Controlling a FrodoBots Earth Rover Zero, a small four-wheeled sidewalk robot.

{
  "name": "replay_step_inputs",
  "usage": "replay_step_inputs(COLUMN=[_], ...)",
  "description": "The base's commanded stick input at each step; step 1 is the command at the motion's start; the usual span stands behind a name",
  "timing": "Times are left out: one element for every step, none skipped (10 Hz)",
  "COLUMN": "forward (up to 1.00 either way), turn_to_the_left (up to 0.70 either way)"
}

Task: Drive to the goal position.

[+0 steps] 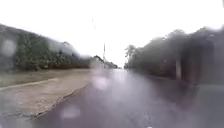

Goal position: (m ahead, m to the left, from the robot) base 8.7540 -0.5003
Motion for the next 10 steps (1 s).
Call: replay_step_inputs(forward=[0.70,0.70,0.70,0.70,0.70,0.70,0.70,0.70,0.70,0.70], turn_to_the_left=[0.00,0.00,0.00,0.00,0.00,0.00,-0.13,-0.32,-0.35,-0.35])
